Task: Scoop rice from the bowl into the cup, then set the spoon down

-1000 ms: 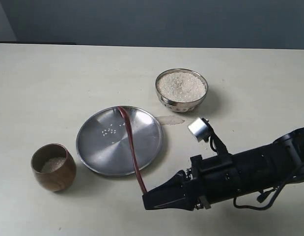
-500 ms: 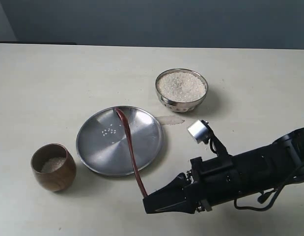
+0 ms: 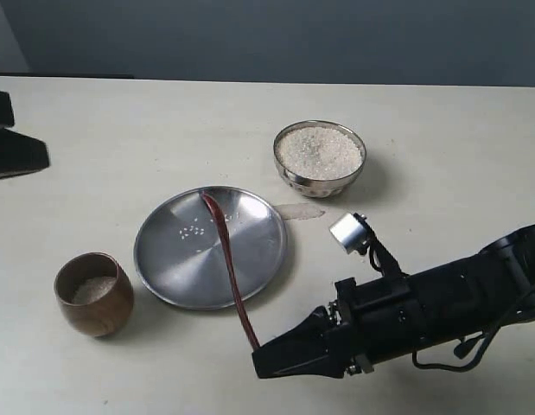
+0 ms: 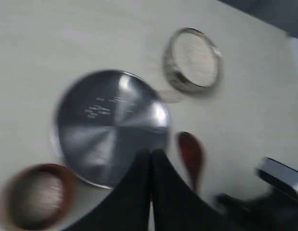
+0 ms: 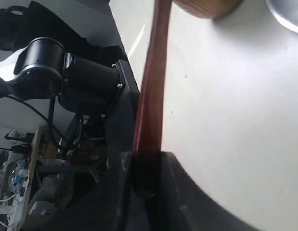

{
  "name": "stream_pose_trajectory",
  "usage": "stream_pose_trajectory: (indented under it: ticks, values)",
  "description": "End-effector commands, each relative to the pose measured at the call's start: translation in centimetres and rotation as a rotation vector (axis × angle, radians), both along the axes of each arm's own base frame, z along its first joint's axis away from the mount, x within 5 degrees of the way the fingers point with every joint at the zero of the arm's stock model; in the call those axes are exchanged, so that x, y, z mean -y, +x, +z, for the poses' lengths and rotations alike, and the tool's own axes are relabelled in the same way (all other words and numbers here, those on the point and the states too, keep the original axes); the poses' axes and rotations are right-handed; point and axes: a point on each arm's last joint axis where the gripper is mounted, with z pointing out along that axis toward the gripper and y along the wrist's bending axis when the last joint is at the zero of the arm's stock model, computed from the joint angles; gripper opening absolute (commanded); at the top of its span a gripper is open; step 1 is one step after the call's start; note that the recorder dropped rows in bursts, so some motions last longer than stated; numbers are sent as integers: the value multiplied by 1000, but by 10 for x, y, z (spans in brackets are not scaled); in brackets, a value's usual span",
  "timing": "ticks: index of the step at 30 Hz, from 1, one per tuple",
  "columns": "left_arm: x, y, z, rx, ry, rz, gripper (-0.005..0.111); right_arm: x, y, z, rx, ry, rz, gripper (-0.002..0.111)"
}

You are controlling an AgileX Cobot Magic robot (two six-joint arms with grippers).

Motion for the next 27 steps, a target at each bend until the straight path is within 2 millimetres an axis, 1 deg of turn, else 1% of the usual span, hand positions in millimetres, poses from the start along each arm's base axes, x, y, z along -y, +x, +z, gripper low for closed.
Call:
stream_pose_trajectory:
  ticks: [1, 4, 6, 9, 11, 15, 17, 20, 25, 27]
  values:
    - [26, -10, 10, 34, -283, -219, 0, 0, 2, 5, 23, 32, -17, -1]
    - [28, -13, 1, 1, -302, -247, 0, 0, 3, 7, 36, 39, -24, -1]
    - [28, -15, -11, -38, -292, -243, 0, 0, 3, 10, 51, 46, -23, -1]
    - [27, -17, -30, -88, -323, -201, 0, -2, 8, 20, 103, 70, -23, -1]
    - [27, -18, -41, -116, -375, -162, 0, -5, 13, 30, 139, 90, -24, -1]
    - [27, -19, -57, -146, -504, -57, 0, -9, 22, 49, 173, 123, -37, -1]
    - [27, -21, -63, -128, -492, -67, 0, -13, 24, 55, 178, 134, -30, -1]
    - [29, -24, -65, -104, -476, -133, 0, -25, 22, 61, 203, 153, 18, -1]
    - [35, -26, -54, 40, -488, -268, 1, -54, 13, 77, 235, 198, 121, -1]
    - [37, -28, -52, 78, -479, -315, 1, -62, 14, 81, 244, 186, 128, -1]
